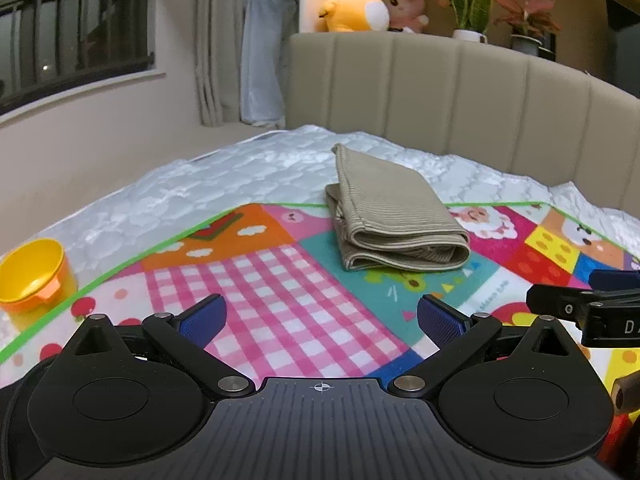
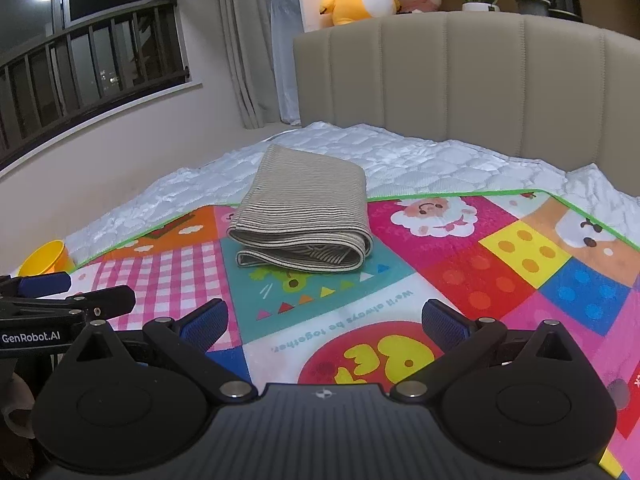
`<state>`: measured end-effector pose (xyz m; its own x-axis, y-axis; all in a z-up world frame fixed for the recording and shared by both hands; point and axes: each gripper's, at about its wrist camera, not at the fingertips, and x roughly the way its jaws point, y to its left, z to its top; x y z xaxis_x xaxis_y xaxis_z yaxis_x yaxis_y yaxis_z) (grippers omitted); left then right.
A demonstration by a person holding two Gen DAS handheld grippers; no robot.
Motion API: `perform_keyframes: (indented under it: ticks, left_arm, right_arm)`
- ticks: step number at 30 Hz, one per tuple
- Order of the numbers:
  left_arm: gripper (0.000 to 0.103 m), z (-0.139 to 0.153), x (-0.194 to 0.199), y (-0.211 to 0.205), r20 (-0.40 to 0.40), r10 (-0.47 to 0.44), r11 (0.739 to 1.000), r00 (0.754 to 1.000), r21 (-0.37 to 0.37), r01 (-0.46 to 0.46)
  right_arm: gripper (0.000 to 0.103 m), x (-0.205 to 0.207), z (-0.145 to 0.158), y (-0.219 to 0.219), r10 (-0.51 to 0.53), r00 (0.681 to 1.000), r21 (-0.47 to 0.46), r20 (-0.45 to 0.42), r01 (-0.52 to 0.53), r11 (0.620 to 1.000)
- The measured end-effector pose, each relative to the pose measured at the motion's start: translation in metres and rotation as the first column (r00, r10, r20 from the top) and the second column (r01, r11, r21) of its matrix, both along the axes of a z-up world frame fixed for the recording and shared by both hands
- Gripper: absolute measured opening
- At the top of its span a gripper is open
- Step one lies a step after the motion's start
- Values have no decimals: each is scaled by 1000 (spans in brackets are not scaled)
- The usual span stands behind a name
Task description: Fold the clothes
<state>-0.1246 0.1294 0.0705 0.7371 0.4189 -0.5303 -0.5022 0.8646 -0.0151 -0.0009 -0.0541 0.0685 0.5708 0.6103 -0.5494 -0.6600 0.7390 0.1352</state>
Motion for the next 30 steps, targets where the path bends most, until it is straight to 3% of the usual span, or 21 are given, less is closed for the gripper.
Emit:
perform_keyframes:
  ticks: [30]
  left_arm:
    - [103,1,0,3,0,-4,999,1000,-44,4]
  right_arm:
    - [103,-2,1,0,1,1000,-4,10,-1,1000]
